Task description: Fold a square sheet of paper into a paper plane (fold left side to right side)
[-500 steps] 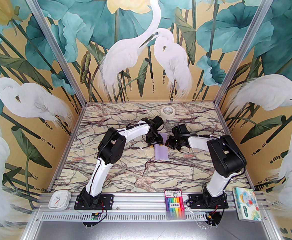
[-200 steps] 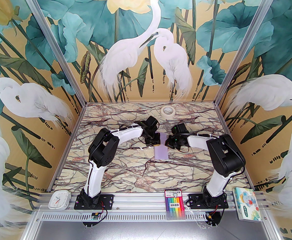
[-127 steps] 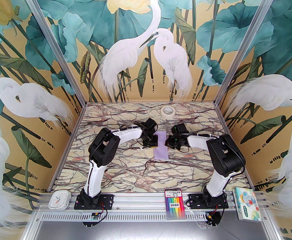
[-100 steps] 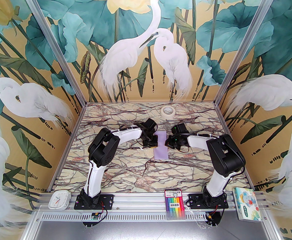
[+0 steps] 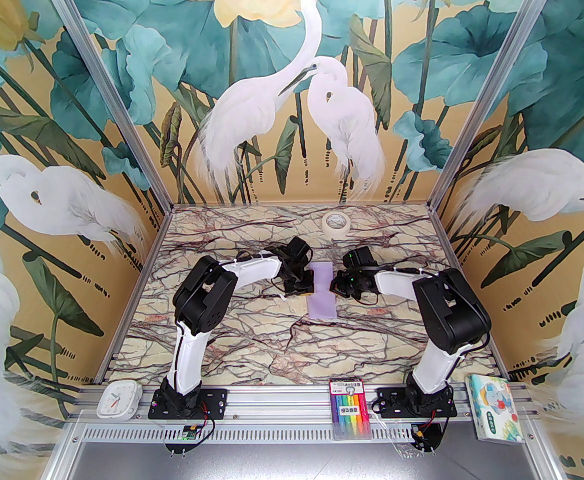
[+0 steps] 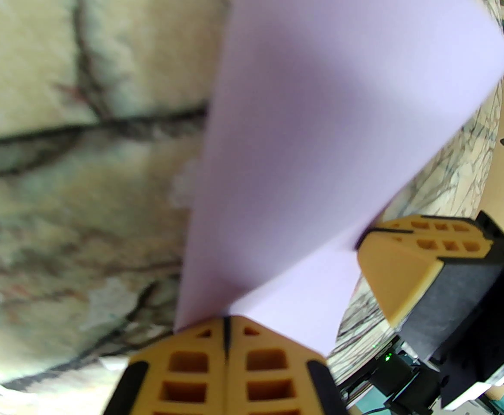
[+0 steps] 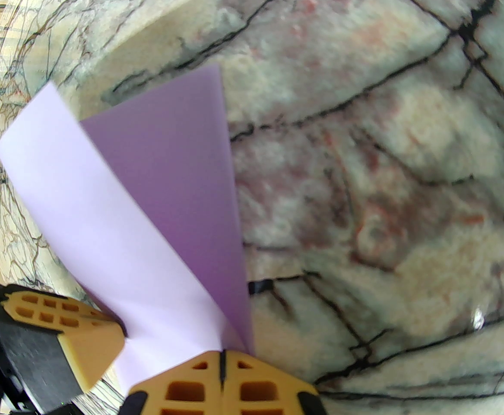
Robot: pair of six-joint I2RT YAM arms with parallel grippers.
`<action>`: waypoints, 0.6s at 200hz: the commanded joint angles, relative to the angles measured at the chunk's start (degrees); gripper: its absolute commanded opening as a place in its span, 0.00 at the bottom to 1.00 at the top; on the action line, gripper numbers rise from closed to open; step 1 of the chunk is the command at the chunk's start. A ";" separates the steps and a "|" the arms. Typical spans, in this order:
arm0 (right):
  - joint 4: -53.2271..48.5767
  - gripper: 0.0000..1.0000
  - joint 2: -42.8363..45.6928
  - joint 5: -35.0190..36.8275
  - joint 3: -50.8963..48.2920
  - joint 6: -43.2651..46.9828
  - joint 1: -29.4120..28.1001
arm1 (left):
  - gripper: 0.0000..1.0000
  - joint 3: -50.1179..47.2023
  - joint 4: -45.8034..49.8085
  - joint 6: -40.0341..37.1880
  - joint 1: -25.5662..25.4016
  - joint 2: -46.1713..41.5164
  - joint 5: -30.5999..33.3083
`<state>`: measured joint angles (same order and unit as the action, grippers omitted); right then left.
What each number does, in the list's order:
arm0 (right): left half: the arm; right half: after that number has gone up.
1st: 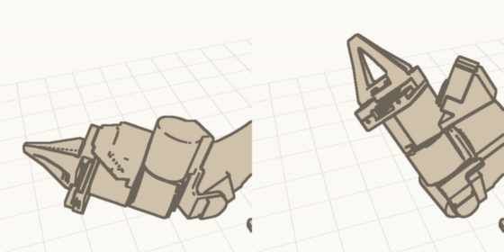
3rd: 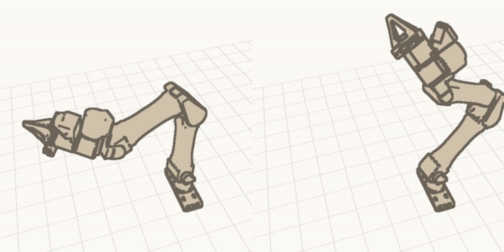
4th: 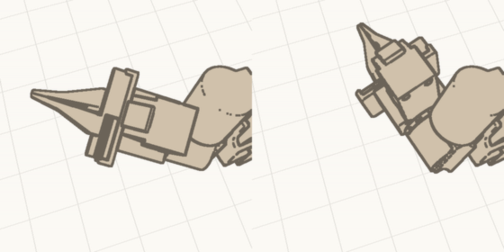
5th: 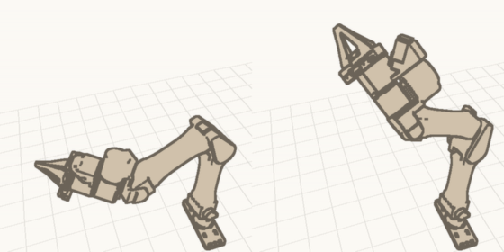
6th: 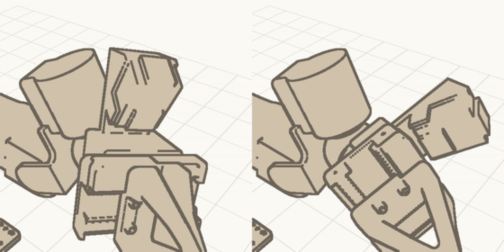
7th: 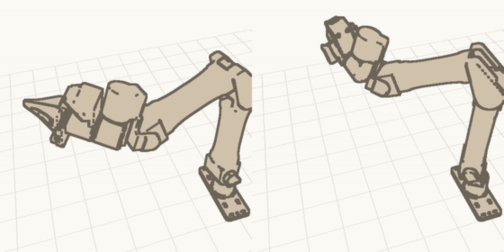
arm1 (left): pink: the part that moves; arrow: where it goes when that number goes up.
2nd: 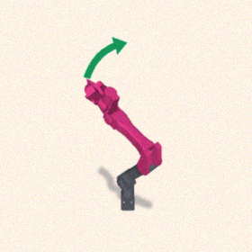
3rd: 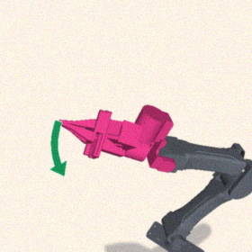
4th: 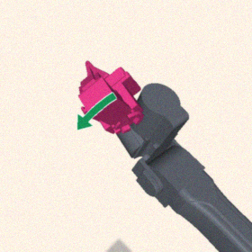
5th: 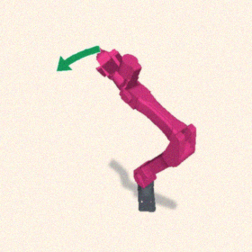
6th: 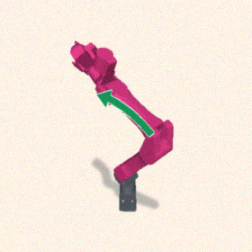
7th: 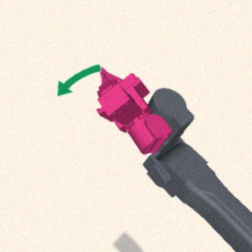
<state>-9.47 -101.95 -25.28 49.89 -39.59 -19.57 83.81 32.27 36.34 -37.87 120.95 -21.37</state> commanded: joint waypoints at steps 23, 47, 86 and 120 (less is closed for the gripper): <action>-3.36 0.00 -1.22 3.82 -0.81 0.83 -0.42 | 0.01 -3.56 -2.22 -0.21 0.65 -2.21 -1.04; -3.36 0.00 -1.30 3.76 -0.60 0.83 -0.47 | 0.00 -5.32 -3.40 -0.29 0.74 -1.38 -1.05; -3.71 0.00 -1.08 3.92 -0.52 0.92 -0.42 | 0.00 -8.27 -4.99 -0.25 0.71 -1.01 -1.26; -3.64 0.00 -1.45 3.75 -0.40 0.83 -0.46 | 0.02 -4.27 -4.24 -0.13 1.35 -3.71 -2.45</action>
<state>-9.47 -101.95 -25.21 49.89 -39.59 -19.66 77.78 25.02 36.36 -37.06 118.56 -23.51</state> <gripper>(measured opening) 0.039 0.028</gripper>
